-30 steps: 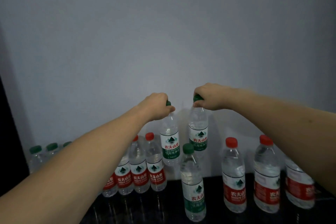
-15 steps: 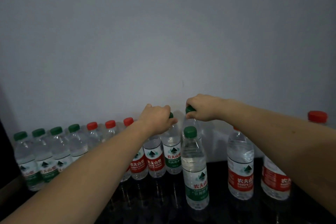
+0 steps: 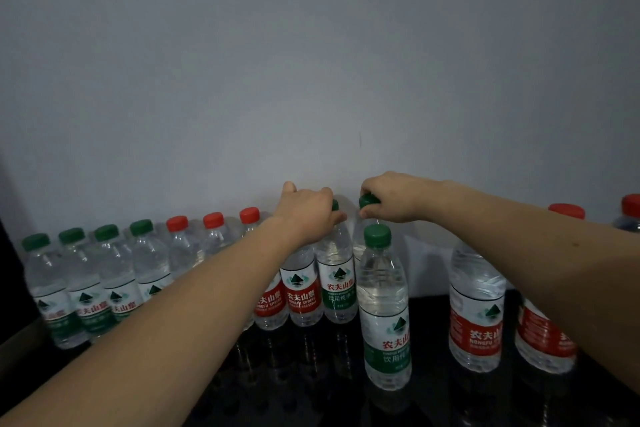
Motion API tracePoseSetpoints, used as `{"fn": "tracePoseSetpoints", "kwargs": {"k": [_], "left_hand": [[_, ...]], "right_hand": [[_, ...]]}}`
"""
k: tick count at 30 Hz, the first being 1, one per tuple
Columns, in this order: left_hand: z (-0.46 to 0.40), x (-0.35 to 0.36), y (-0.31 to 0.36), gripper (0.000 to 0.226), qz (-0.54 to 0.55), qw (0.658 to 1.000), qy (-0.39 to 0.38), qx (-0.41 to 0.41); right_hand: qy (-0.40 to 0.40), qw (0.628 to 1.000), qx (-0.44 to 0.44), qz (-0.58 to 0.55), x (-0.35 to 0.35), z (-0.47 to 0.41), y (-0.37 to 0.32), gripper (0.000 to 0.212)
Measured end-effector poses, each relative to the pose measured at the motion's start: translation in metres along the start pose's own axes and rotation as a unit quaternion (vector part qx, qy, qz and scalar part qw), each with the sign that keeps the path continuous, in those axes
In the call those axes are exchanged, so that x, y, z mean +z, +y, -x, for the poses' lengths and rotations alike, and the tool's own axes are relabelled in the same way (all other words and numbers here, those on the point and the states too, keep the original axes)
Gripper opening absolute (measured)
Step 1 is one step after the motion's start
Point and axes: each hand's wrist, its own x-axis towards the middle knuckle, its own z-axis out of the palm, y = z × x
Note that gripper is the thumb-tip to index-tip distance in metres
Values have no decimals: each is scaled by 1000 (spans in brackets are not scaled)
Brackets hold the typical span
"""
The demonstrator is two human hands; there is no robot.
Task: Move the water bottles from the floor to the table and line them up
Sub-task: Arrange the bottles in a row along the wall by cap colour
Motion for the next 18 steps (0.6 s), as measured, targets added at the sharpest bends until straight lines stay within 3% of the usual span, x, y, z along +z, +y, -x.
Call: {"fn": "tracePoseSetpoints", "kwargs": {"k": [6, 9, 11, 14, 18], "left_hand": [[9, -12, 1, 42, -9, 1000, 13, -25], [20, -33, 5, 42, 76, 991, 92, -60], [32, -48, 12, 42, 157, 979, 115, -63], [51, -70, 33, 41, 214, 973, 86, -28], [66, -87, 63, 42, 170, 984, -35, 29]], "right_hand": [[-22, 999, 16, -29, -4, 3, 7, 52], [-24, 998, 18, -62, -16, 19, 8, 69], [-22, 998, 12, -62, -28, 33, 10, 68], [-12, 999, 11, -36, -45, 59, 18, 51], [-40, 996, 74, 3, -58, 91, 31, 43]]}}
